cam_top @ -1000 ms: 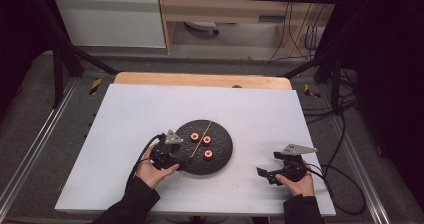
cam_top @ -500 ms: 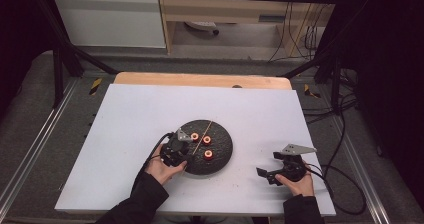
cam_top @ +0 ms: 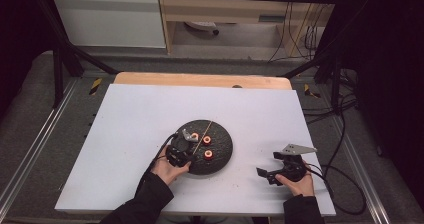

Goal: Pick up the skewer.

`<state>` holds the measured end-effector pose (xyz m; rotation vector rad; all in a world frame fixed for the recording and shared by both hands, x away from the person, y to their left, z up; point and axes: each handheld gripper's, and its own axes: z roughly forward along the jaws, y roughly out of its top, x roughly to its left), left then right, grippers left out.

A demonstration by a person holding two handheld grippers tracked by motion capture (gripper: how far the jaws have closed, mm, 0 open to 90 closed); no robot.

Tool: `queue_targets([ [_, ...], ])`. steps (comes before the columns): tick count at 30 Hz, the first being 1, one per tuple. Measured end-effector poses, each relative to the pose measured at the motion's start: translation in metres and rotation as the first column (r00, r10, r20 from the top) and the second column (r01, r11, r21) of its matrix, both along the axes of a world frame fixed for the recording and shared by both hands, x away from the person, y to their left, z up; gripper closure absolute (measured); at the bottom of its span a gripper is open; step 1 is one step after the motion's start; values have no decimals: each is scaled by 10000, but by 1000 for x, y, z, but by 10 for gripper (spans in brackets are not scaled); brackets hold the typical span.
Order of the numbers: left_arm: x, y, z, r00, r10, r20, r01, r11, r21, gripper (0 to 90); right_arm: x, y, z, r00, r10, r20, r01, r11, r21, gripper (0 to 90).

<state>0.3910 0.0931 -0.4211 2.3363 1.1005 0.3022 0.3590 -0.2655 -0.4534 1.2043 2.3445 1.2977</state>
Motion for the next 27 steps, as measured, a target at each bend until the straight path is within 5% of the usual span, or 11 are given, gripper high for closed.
queue_targets([
  [27,0,9,3,9968,791,88,-786,9959,-440,881,0,0,0,10000,-8,-50,8,10000,23,5],
])
